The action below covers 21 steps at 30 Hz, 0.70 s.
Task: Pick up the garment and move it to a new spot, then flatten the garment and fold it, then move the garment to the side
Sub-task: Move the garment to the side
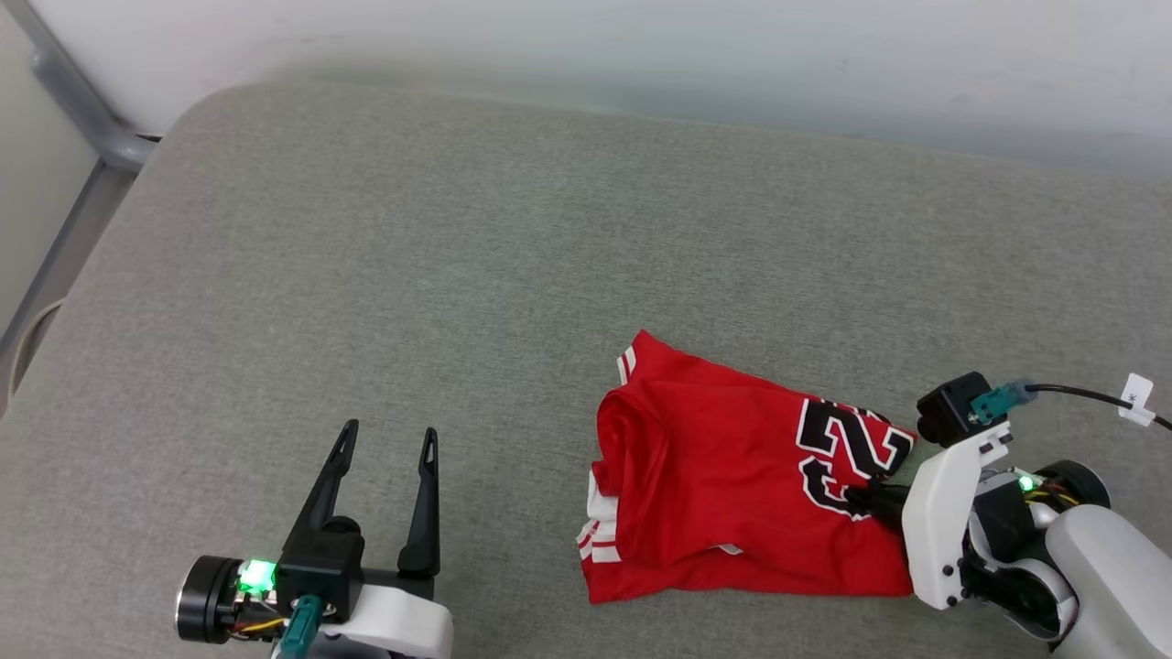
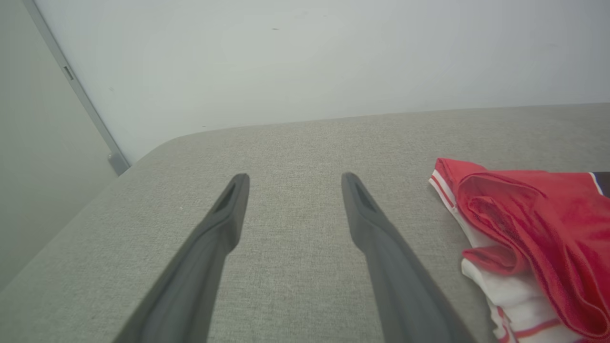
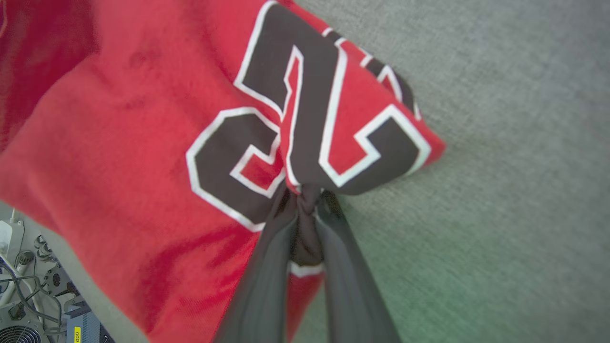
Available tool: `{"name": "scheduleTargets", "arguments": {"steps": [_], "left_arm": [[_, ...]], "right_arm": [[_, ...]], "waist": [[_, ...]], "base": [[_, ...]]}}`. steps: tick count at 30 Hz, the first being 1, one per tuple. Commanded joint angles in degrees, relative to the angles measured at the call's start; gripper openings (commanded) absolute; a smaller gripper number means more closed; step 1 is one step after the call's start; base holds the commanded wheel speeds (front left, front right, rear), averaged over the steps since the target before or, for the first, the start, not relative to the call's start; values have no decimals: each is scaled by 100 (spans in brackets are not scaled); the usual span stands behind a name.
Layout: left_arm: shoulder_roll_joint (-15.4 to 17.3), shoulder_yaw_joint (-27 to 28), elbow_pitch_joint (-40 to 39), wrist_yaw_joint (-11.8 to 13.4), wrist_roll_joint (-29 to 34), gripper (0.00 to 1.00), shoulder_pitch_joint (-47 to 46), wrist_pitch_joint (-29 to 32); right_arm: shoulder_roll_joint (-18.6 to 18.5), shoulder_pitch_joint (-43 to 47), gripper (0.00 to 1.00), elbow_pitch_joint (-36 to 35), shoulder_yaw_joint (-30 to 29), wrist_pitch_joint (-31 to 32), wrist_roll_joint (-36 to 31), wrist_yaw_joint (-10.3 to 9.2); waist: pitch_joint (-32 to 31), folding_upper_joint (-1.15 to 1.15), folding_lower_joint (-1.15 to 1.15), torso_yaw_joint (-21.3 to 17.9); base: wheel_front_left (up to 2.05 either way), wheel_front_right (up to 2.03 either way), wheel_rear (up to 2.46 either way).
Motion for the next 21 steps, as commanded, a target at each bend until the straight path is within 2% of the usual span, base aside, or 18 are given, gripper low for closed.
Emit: {"name": "scheduleTargets", "arguments": {"steps": [1,7,16,21], "left_arm": [[15,29,-11,16,-1,100,55,-14],[44,108,-80,44,-33,100,107,-13],[132,241,-221,82,21,100,-10,-14],[220,323,-275,99,37,100,-118,-13]], "right_arm": [[-101,-68,0,8,13,-63,-24,-13],[-297,-235,0,-168,114,-447,-205,-11],[-711,-668,0,-302,135,-775,-565,-11],[-840,-907,0,-269,45,-979,-687,-11]], "waist": [[-12,0,0,-73],[16,0,0,-548],[233,0,0,-1571],[392,0,0,-2013]], "base": [[0,0,0],[0,0,0],[0,0,0],[0,0,0]]}}
